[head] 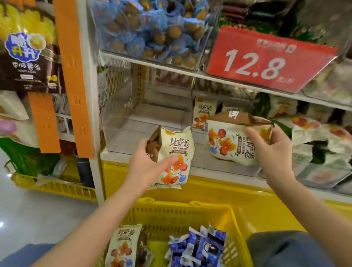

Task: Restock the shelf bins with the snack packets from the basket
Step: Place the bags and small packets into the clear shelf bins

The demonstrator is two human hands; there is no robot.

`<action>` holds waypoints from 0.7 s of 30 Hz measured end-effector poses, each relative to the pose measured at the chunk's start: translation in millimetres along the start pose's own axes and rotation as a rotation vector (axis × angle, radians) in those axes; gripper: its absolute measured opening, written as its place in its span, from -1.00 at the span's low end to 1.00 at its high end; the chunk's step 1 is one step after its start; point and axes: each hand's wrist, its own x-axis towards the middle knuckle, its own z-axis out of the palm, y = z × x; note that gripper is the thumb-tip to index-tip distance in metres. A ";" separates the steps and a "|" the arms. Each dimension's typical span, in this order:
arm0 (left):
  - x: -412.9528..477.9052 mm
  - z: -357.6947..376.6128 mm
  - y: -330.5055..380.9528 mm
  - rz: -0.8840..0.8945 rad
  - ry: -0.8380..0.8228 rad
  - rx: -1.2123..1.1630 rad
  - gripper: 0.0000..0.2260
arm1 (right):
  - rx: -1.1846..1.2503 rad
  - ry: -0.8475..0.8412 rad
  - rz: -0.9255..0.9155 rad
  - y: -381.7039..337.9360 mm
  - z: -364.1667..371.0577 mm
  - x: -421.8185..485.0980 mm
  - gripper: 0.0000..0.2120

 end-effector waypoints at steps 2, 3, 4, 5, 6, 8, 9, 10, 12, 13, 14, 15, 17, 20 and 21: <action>7.6 0.7 4.6 0.010 0.009 -0.013 -0.56 | -0.171 -0.004 -0.170 -6.7 3.8 26.1 -0.78; 11.0 0.9 5.3 0.008 0.018 -0.031 -0.55 | -0.293 -0.025 -0.249 -7.1 7.7 37.9 -0.70; 14.0 1.0 5.1 0.003 0.028 -0.047 -0.54 | -0.430 -0.055 -0.311 -4.5 13.1 49.4 -0.64; 16.6 0.8 4.7 -0.003 0.035 -0.062 -0.55 | -0.570 -0.093 -0.350 -0.1 19.7 60.2 -0.60; 19.4 0.6 4.3 -0.012 0.040 -0.080 -0.56 | -0.700 -0.138 -0.370 6.4 27.5 70.6 -0.58; 25.7 -0.6 4.3 -0.037 0.050 -0.135 -0.61 | -0.921 -0.244 -0.370 22.5 45.4 89.6 -0.55; 28.9 -1.1 5.0 -0.048 0.057 -0.167 -0.63 | -1.016 -0.302 -0.348 30.8 54.3 98.2 -0.53; 32.4 -1.4 6.0 -0.053 0.063 -0.194 -0.63 | -1.086 -0.367 -0.322 39.5 62.6 106.8 -0.52; 39.4 -1.5 7.0 -0.059 0.066 -0.216 -0.63 | -1.143 -0.518 -0.270 55.5 76.3 122.0 -0.50; 42.5 -1.3 7.4 -0.063 0.065 -0.220 -0.63 | -1.149 -0.597 -0.256 62.2 82.6 128.6 -0.49; 45.2 -1.0 7.3 -0.067 0.063 -0.223 -0.63 | -1.158 -0.645 -0.265 67.9 88.6 134.4 -0.48; 47.7 -0.6 7.3 -0.070 0.060 -0.226 -0.63 | -1.189 -0.644 -0.286 72.0 94.3 139.4 -0.46; 51.9 0.2 7.4 -0.070 0.056 -0.236 -0.63 | -1.308 -0.521 -0.304 77.9 102.1 147.8 -0.35; 56.5 2.5 7.6 -0.067 0.054 -0.250 -0.63 | -1.316 -0.435 -0.063 84.4 95.9 157.7 -0.15; 57.5 3.6 7.3 -0.066 0.050 -0.257 -0.62 | -1.202 -0.484 0.067 86.8 89.5 160.2 -0.16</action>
